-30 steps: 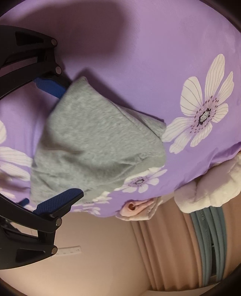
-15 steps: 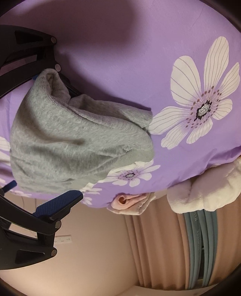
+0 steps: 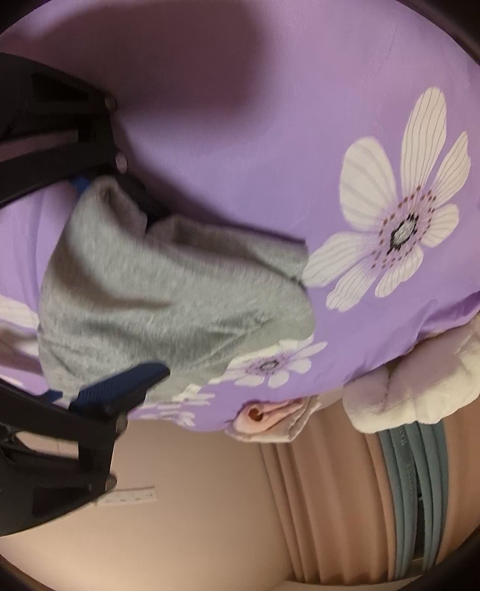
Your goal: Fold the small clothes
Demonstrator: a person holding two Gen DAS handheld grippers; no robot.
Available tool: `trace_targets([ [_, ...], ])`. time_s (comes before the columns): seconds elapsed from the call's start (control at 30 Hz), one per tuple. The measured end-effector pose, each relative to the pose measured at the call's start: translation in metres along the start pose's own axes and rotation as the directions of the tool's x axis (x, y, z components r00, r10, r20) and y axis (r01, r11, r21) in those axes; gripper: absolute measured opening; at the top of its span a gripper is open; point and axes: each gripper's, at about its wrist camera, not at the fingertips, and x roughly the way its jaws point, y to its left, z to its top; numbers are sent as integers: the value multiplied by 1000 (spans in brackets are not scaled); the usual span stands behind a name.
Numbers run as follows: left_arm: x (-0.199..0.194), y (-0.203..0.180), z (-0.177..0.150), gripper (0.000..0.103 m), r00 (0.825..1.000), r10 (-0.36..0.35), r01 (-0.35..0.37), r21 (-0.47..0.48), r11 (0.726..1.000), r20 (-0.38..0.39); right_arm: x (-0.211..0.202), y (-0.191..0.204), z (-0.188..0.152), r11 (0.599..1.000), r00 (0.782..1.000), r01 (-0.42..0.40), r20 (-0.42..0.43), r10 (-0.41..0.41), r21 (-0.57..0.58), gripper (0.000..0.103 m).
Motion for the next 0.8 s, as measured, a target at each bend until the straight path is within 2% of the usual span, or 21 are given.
trace_targets([
  [0.1,-1,7,1,38,999,50,-50,-4,999,-1,8,6,4,1000,1000,-2,-6,2,-12,98],
  [0.27,-1,11,1,33,999,53,-53,-5,999,-4,20,23,15,997,1000,23,-15,-24,-73,96],
  [0.43,-5,8,-1,29,998,62,-62,17,998,8,37,43,35,988,998,52,-11,-54,-149,86],
  [0.53,-12,-1,-2,24,997,62,-65,58,996,39,49,48,46,986,999,45,-22,-49,-160,71],
  [0.7,-26,-20,-5,17,994,48,-65,170,983,100,79,57,59,984,996,65,-49,-74,-167,36],
  [0.8,-23,-24,-5,15,993,64,-83,207,975,98,104,58,57,982,988,83,-115,-104,-170,35],
])
